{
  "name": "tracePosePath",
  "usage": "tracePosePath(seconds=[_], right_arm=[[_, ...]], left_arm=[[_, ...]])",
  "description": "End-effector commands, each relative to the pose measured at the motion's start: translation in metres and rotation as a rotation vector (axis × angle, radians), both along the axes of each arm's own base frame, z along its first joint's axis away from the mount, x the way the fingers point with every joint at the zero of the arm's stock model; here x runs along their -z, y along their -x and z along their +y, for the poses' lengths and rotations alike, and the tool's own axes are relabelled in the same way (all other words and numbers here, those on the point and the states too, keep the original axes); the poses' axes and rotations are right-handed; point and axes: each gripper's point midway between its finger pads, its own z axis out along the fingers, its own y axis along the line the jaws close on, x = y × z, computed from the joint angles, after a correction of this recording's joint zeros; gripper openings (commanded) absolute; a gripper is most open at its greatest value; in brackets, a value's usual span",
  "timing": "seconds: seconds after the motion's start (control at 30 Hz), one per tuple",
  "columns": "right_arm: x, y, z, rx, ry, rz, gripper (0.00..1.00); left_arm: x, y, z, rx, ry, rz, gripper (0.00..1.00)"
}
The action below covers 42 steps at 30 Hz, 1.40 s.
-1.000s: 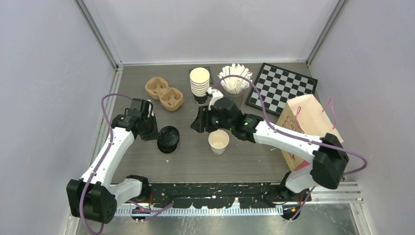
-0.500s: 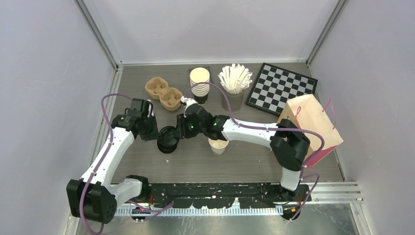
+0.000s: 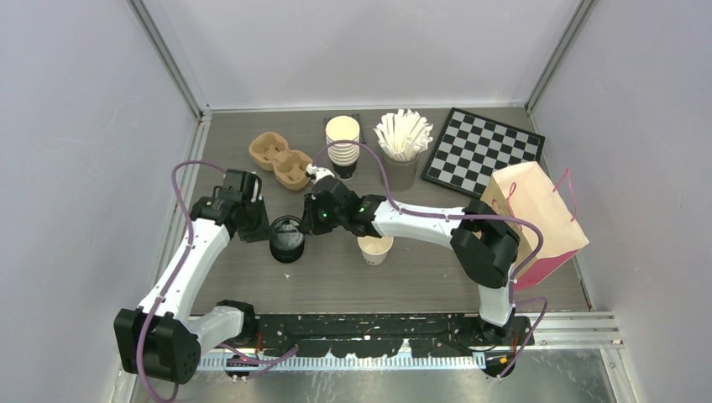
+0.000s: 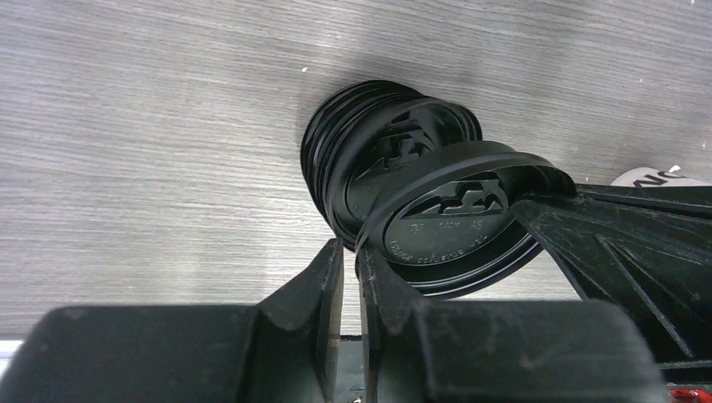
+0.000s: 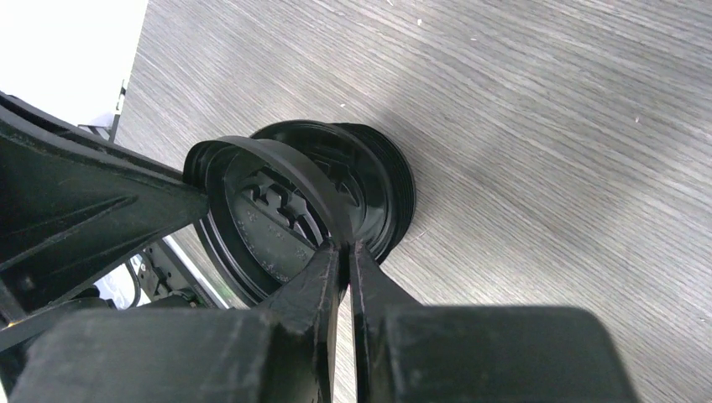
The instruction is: Pack the takeout coffee
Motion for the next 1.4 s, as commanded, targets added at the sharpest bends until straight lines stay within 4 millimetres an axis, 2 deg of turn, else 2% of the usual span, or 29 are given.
tracePosePath(seconds=[0.0, 0.2, 0.47, 0.77, 0.93, 1.07, 1.13, 1.23, 1.37], right_arm=[[-0.026, -0.006, 0.019, 0.002, -0.075, -0.029, 0.11], [-0.026, -0.005, 0.018, -0.001, -0.074, -0.019, 0.11], [-0.054, -0.002, 0.000, -0.013, -0.053, -0.088, 0.10], [-0.078, 0.009, -0.019, -0.017, -0.081, -0.115, 0.10], [-0.083, 0.012, -0.024, -0.016, -0.089, -0.119, 0.10], [-0.086, 0.014, -0.027, -0.016, -0.092, -0.127, 0.11], [-0.089, 0.014, -0.029, -0.018, -0.096, -0.137, 0.12], [-0.100, 0.014, -0.034, -0.017, -0.108, -0.170, 0.23], [-0.122, 0.011, -0.049, -0.003, -0.118, -0.263, 0.49]], left_arm=[[-0.015, -0.004, 0.006, -0.028, -0.022, -0.053, 0.17], [-0.023, -0.004, 0.004, -0.023, -0.007, -0.078, 0.29], [-0.052, -0.003, -0.018, 0.065, 0.115, -0.174, 0.40], [-0.052, -0.004, -0.030, 0.125, 0.163, -0.160, 0.41], [-0.055, -0.006, -0.038, 0.146, 0.203, -0.173, 0.32], [-0.057, -0.008, -0.046, 0.162, 0.244, -0.190, 0.06], [-0.057, -0.007, -0.052, 0.177, 0.277, -0.189, 0.00], [-0.056, -0.006, -0.059, 0.193, 0.316, -0.181, 0.00], [-0.058, -0.002, -0.065, 0.201, 0.358, -0.174, 0.00]])
